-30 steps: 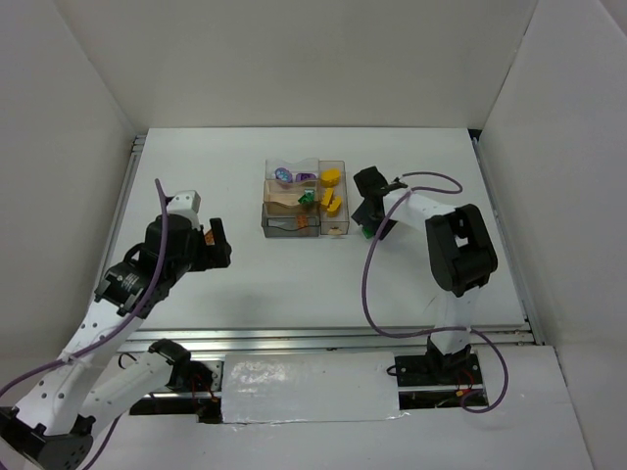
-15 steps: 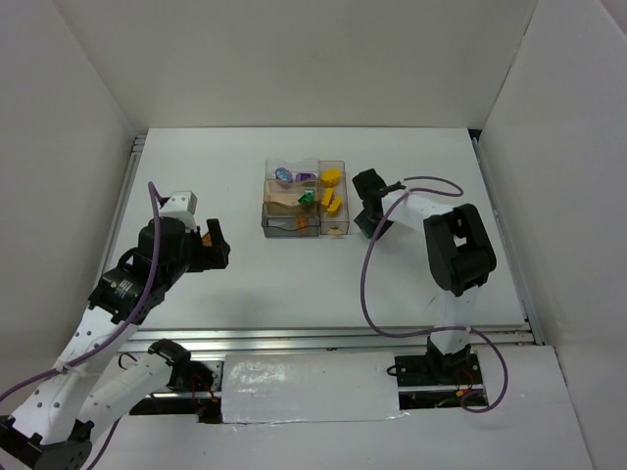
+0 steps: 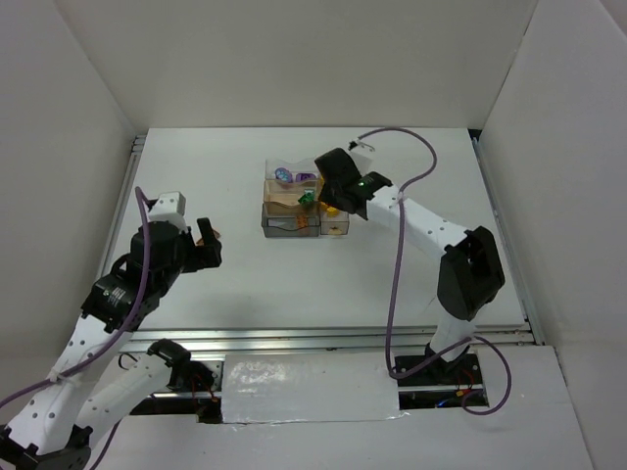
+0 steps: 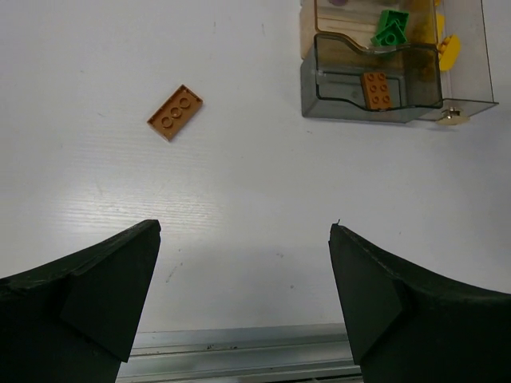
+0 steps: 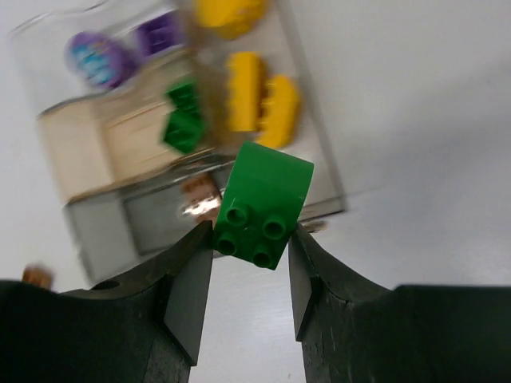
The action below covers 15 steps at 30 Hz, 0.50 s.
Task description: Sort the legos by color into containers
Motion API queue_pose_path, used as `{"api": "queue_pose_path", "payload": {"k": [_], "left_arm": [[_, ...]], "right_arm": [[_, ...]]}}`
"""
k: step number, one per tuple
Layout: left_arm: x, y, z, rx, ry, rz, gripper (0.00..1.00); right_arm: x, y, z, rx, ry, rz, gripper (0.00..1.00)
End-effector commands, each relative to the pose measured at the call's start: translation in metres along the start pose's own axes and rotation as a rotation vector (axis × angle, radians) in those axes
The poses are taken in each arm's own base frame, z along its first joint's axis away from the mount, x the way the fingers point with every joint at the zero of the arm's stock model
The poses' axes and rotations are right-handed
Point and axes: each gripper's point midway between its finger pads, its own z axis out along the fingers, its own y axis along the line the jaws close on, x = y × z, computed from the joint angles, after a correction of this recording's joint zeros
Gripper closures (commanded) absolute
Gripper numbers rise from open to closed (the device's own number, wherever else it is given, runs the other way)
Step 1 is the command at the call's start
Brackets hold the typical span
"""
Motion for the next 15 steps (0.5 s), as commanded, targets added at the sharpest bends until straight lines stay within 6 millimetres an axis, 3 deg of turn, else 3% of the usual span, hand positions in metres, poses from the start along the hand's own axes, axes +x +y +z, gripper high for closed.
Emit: {"api": "queue_pose_path", "payload": {"k": [1, 3, 4, 5, 6, 8, 9, 15], "left_arm": [[-0.019, 0.017, -0.010, -0.085, -0.093, -0.065, 0.00], [-0.022, 0.024, -0.014, -0.115, -0.116, -0.086, 0.00], [-0.022, 0.025, -0.015, -0.118, -0.120, -0.094, 0.00], [-0.022, 0.025, -0.015, -0.115, -0.127, -0.096, 0.00], [-0.021, 0.024, -0.014, -0.109, -0.126, -0.094, 0.00], [-0.020, 0.022, -0.013, -0.099, -0.115, -0.088, 0.00], [-0.020, 0.022, -0.012, -0.101, -0.109, -0.084, 0.00], [-0.018, 0.022, -0.007, -0.107, -0.091, -0.079, 0.00]], "right_arm": [[-0.013, 0.068, -0.016, -0.259, -0.036, -0.264, 1.00], [0.004, 0.089, -0.003, -0.339, 0.021, -0.392, 1.00], [0.000, 0.111, -0.011, -0.422, 0.039, -0.411, 1.00], [0.011, 0.117, 0.003, -0.426, 0.071, -0.441, 1.00], [0.000, 0.135, -0.003, -0.474, 0.048, -0.461, 1.00], [0.008, 0.140, 0.015, -0.451, 0.071, -0.479, 1.00], [-0.008, 0.152, 0.013, -0.455, 0.032, -0.458, 1.00], [0.005, 0.151, 0.057, -0.357, 0.063, -0.510, 0.98]]}}
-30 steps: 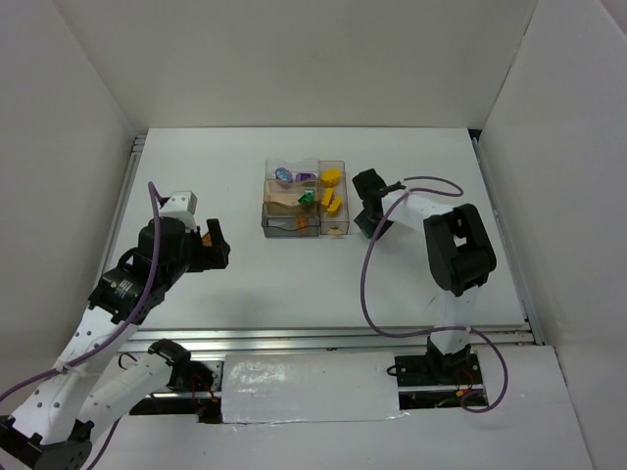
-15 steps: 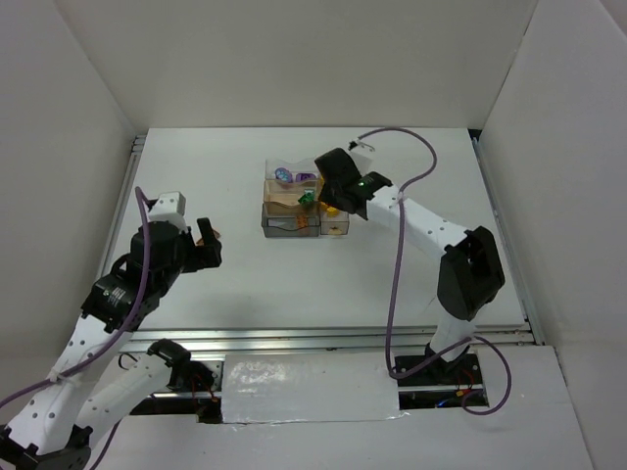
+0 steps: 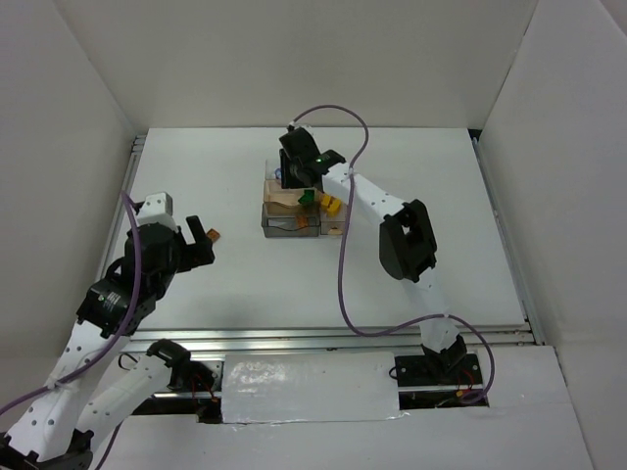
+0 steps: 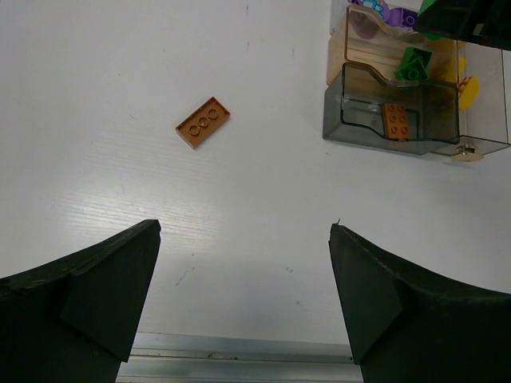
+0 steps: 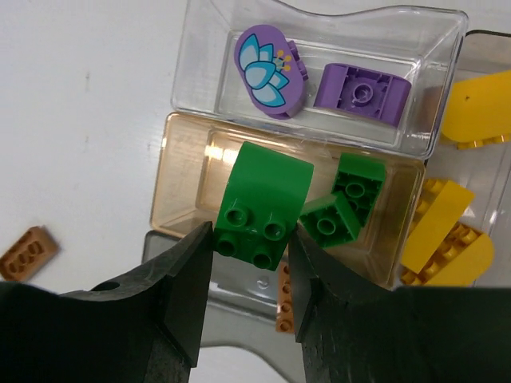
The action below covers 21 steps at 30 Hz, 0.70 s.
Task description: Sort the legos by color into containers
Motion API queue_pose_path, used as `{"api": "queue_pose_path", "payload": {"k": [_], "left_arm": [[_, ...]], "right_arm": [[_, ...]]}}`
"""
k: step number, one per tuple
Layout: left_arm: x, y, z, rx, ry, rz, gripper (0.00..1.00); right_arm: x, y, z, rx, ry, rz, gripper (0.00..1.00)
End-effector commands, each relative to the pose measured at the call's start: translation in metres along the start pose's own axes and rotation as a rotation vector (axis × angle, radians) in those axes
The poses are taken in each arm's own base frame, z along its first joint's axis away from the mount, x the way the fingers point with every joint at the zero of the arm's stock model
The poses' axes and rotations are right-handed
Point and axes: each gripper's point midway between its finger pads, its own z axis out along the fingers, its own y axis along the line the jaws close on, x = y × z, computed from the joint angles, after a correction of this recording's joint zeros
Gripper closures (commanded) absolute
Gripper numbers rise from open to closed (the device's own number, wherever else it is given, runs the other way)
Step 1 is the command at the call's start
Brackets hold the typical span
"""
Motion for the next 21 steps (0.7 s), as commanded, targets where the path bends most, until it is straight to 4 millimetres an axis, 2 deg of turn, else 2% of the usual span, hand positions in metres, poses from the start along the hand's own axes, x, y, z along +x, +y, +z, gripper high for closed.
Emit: {"api": "queue_pose_path", "payload": {"k": [1, 6, 11, 14, 17, 18, 21], "left_arm": [[-0.007, 0.000, 0.001, -0.003, -0.022, -0.012, 0.00], [-0.007, 0.000, 0.004, -0.005, -0.013, -0.011, 0.00], [-0.006, -0.001, 0.007, -0.001, -0.003, -0.009, 0.00], [-0.005, -0.002, 0.008, 0.005, 0.005, -0.005, 0.01], [-0.004, -0.003, 0.009, 0.010, 0.008, -0.003, 0.01], [-0.005, -0.003, 0.009, 0.012, 0.007, -0.003, 0.01], [-0.004, -0.004, 0.010, 0.015, 0.010, -0.001, 0.00]], "right_arm": [[-0.005, -0.009, 0.005, 0.029, 0.010, -0.053, 0.97], [0.017, -0.015, 0.018, 0.032, 0.043, -0.057, 0.92], [0.023, -0.018, 0.021, 0.042, 0.054, -0.066, 0.89], [0.026, -0.019, 0.024, 0.047, 0.059, -0.072, 0.83], [0.027, -0.020, 0.026, 0.045, 0.063, -0.072, 0.71], [0.026, -0.020, 0.027, 0.044, 0.058, -0.070, 0.63], [0.025, -0.018, 0.028, 0.042, 0.056, -0.072, 0.61]]}}
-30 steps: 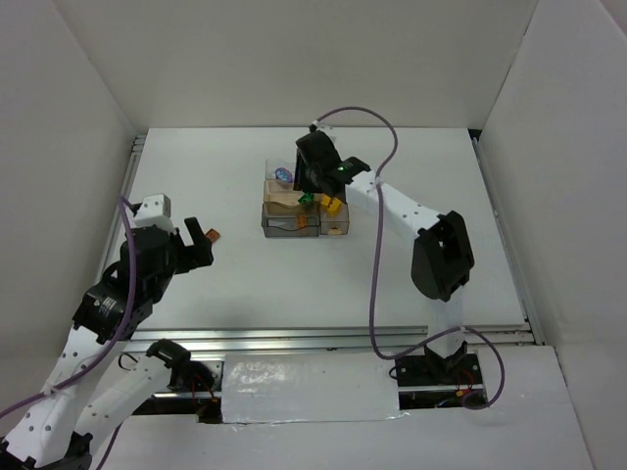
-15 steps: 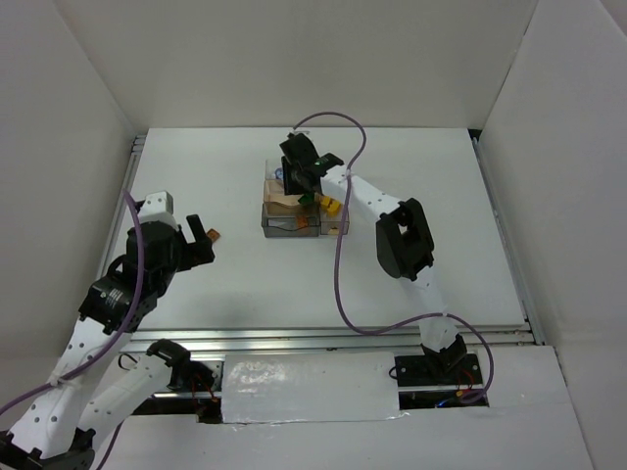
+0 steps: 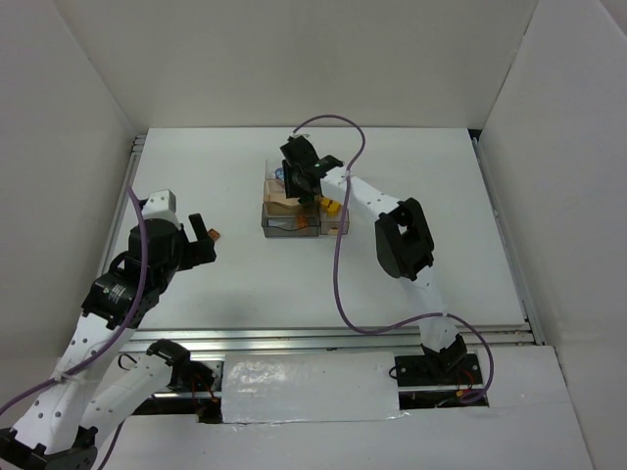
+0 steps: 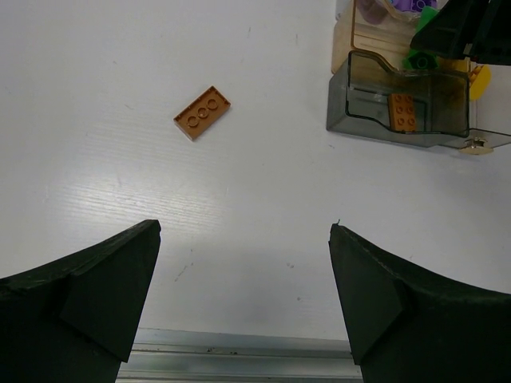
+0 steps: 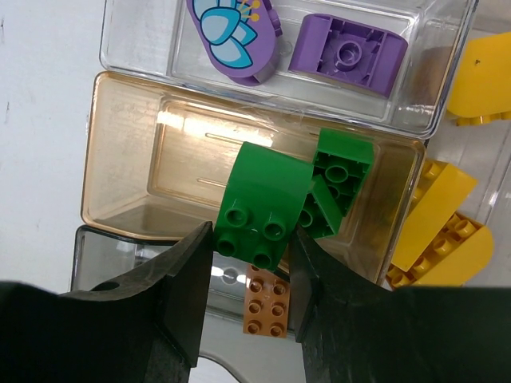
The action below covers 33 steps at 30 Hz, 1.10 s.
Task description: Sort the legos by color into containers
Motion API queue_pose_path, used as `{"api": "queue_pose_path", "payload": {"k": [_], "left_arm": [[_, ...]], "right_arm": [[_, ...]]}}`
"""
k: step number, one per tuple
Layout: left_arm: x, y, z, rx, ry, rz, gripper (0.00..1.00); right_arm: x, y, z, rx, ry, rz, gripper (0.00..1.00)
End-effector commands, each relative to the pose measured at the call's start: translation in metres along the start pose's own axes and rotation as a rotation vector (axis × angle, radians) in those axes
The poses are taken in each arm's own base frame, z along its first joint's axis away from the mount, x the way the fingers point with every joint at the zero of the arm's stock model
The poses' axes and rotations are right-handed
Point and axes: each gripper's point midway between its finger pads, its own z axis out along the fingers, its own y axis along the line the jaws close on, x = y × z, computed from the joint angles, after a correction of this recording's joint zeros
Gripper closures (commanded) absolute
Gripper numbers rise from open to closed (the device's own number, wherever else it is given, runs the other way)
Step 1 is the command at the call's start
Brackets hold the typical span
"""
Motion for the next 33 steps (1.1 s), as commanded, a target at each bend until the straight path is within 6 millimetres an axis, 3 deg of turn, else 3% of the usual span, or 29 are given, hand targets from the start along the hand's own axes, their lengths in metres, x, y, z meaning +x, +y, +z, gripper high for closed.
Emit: {"api": "queue_pose_path", "payload": {"k": [1, 11, 16, 20, 21, 26, 29, 30, 31, 32, 33], "left_arm": [[-0.009, -0.005, 0.001, 0.026, -0.027, 0.004, 0.00], [-0.009, -0.007, 0.002, 0.041, -0.026, 0.008, 0.01], [-0.009, -0.008, 0.002, 0.041, -0.026, 0.007, 0.01], [-0.010, -0.001, 0.002, 0.002, -0.030, -0.011, 0.01], [-0.011, 0.004, 0.003, -0.029, -0.035, -0.016, 0.00], [-0.010, 0.016, 0.011, -0.104, -0.015, -0.037, 0.01], [-0.006, 0.023, 0.021, -0.156, 0.024, -0.044, 0.01], [-0.004, 0.029, 0.028, -0.186, 0.043, -0.055, 0.01], [-0.001, 0.030, 0.033, -0.191, 0.063, -0.072, 0.00], [0.001, 0.033, 0.038, -0.205, 0.077, -0.085, 0.00], [0.006, 0.036, 0.045, -0.217, 0.105, -0.090, 0.00]], "right_arm": [[-0.016, 0.001, 0.002, -0.005, -0.046, -0.006, 0.58], [-0.024, -0.004, -0.001, 0.007, -0.059, -0.001, 0.29], [-0.025, 0.002, -0.009, -0.017, -0.052, -0.005, 0.30], [-0.039, 0.026, -0.044, -0.091, -0.116, -0.011, 0.30], [-0.047, 0.037, -0.063, -0.124, -0.143, -0.009, 0.30], [-0.050, 0.058, -0.111, -0.178, -0.160, 0.020, 0.26], [-0.037, 0.064, -0.127, -0.175, -0.151, 0.049, 0.19], [-0.042, 0.064, -0.146, -0.196, -0.176, 0.071, 0.18], [-0.028, 0.064, -0.145, -0.208, -0.158, 0.068, 0.16], [-0.032, 0.070, -0.172, -0.273, -0.181, 0.076, 0.16], [-0.027, 0.071, -0.180, -0.298, -0.181, 0.080, 0.16]]}}
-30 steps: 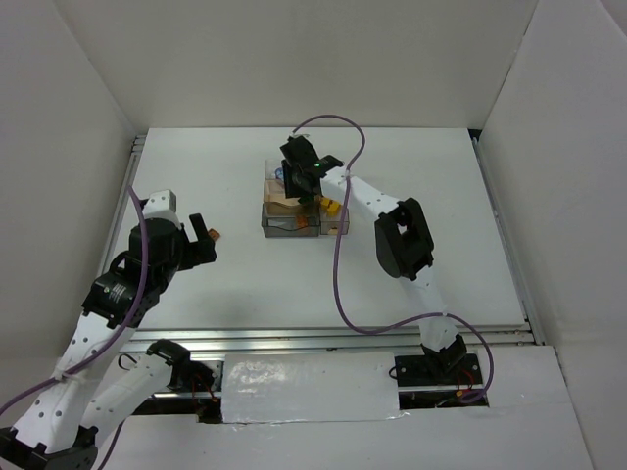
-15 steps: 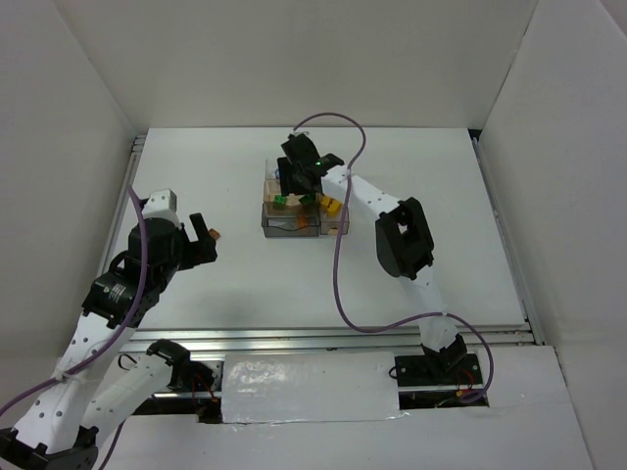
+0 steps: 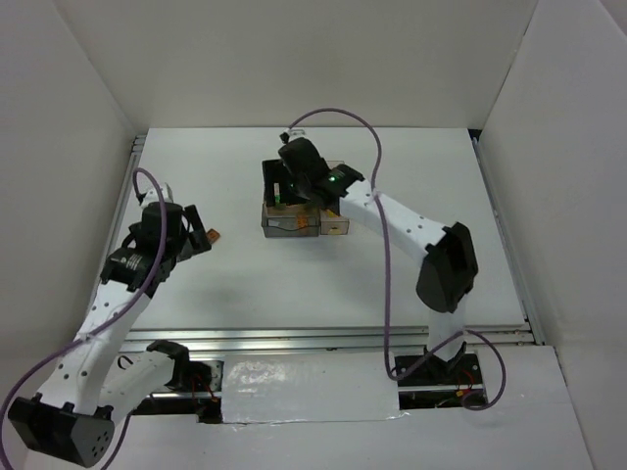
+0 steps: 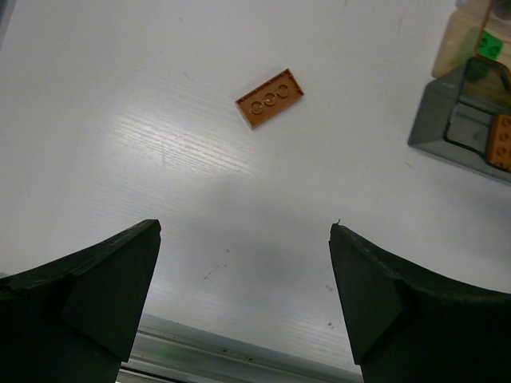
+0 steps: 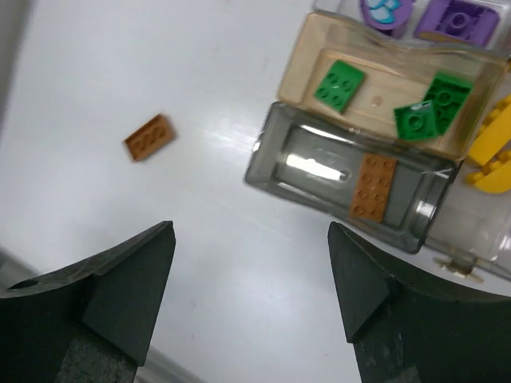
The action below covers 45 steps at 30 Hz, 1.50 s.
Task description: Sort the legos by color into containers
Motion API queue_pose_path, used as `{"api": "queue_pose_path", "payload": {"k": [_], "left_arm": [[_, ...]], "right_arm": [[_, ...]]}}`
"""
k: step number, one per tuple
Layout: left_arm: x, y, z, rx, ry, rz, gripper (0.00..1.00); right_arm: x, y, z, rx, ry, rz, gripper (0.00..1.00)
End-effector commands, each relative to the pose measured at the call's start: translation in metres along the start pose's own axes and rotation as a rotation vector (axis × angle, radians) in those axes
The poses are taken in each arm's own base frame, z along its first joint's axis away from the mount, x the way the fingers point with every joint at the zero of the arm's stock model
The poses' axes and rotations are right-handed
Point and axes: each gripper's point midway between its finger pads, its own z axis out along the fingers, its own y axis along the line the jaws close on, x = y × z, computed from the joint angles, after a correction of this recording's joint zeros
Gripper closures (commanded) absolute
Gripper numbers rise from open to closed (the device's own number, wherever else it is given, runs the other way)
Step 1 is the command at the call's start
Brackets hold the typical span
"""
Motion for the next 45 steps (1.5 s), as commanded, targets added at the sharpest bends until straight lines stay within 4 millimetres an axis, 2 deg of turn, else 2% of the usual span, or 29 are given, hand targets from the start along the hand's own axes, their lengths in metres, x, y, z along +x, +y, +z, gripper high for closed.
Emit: {"api": "queue_pose_path", "payload": {"k": [1, 2, 3, 4, 5, 6, 7, 8, 9, 10, 11, 12, 13, 14, 17, 18, 20, 21, 23, 24, 25, 27, 29, 32, 37, 40, 45], "left_arm": [[-0.007, 0.003, 0.016, -0.015, 0.022, -0.080, 0.00], [-0.006, 0.002, 0.021, -0.011, 0.038, -0.097, 0.00], [-0.006, 0.004, 0.028, -0.017, 0.054, -0.126, 0.00], [-0.009, -0.004, 0.032, 0.016, 0.051, -0.173, 0.00], [-0.012, -0.008, 0.037, 0.023, 0.042, -0.202, 0.00], [-0.010, -0.011, 0.047, 0.020, 0.053, -0.222, 0.00], [-0.012, -0.015, 0.054, 0.022, 0.056, -0.250, 0.00], [-0.019, -0.023, 0.061, 0.039, 0.048, -0.266, 0.01], [-0.010, -0.026, 0.079, 0.016, 0.102, -0.261, 0.00], [-0.008, -0.029, 0.089, -0.004, 0.130, -0.286, 0.00], [-0.011, -0.025, 0.094, -0.065, 0.149, -0.311, 0.00], [0.007, -0.020, 0.111, -0.147, 0.230, -0.333, 0.00], [0.001, -0.023, 0.116, -0.199, 0.237, -0.432, 0.00], [0.022, -0.011, 0.123, -0.312, 0.309, -0.447, 0.01], [0.027, -0.008, 0.129, -0.437, 0.303, -0.633, 0.00], [0.030, -0.003, 0.132, -0.488, 0.291, -0.654, 0.00], [0.025, -0.003, 0.138, -0.532, 0.250, -0.732, 0.01], [0.032, -0.001, 0.145, -0.565, 0.268, -0.735, 0.01], [0.025, -0.008, 0.156, -0.562, 0.283, -0.731, 0.00], [0.043, -0.003, 0.161, -0.636, 0.346, -0.697, 0.00], [0.036, -0.009, 0.164, -0.642, 0.354, -0.706, 0.01], [0.048, -0.011, 0.175, -0.669, 0.399, -0.695, 0.01], [0.054, -0.015, 0.183, -0.645, 0.412, -0.701, 0.01], [0.053, -0.014, 0.195, -0.585, 0.406, -0.663, 0.01], [0.040, -0.013, 0.206, -0.490, 0.385, -0.541, 0.00], [0.047, -0.008, 0.207, -0.478, 0.390, -0.514, 0.00], [0.058, 0.000, 0.220, -0.453, 0.422, -0.506, 0.00]], "right_arm": [[-0.001, 0.014, -0.045, -0.094, -0.046, 0.051, 0.15], [-0.010, 0.020, -0.068, -0.138, -0.084, 0.052, 0.15], [0.007, 0.016, -0.072, -0.139, -0.056, 0.039, 0.15], [0.012, 0.015, -0.079, -0.154, -0.050, 0.033, 0.15], [0.007, 0.019, -0.101, -0.194, -0.075, 0.027, 0.15], [0.013, 0.020, -0.110, -0.227, -0.065, 0.022, 0.15], [0.032, 0.012, -0.110, -0.219, -0.034, 0.019, 0.15], [0.026, 0.015, -0.133, -0.265, -0.071, 0.018, 0.15], [0.032, 0.016, -0.142, -0.295, -0.072, 0.009, 0.15], [0.049, 0.007, -0.141, -0.286, -0.046, 0.008, 0.15], [0.043, 0.007, -0.161, -0.317, -0.093, 0.013, 0.15], [0.058, 0.000, -0.161, -0.311, -0.075, 0.021, 0.15], [0.061, -0.001, -0.166, -0.326, -0.082, 0.023, 0.12], [0.069, -0.005, -0.174, -0.340, -0.089, 0.030, 0.08], [0.078, -0.004, -0.188, -0.383, -0.088, 0.038, 0.07], [0.085, -0.007, -0.188, -0.380, -0.077, 0.039, 0.07], [0.091, -0.008, -0.196, -0.395, -0.069, 0.038, 0.07], [0.098, -0.012, -0.196, -0.390, -0.058, 0.044, 0.07], [0.100, -0.011, -0.206, -0.417, -0.083, 0.062, 0.07], [0.109, -0.014, -0.204, -0.421, -0.073, 0.068, 0.07], [0.108, -0.013, -0.208, -0.440, -0.093, 0.072, 0.07], [0.115, -0.016, -0.207, -0.436, -0.083, 0.082, 0.07], [0.118, -0.016, -0.207, -0.437, -0.073, 0.082, 0.07], [0.124, -0.014, -0.207, -0.449, -0.054, 0.083, 0.04], [0.127, -0.013, -0.204, -0.453, -0.051, 0.090, 0.04], [0.127, -0.010, -0.203, -0.466, -0.044, 0.093, 0.04], [0.124, -0.007, -0.204, -0.471, -0.046, 0.094, 0.04]]}}
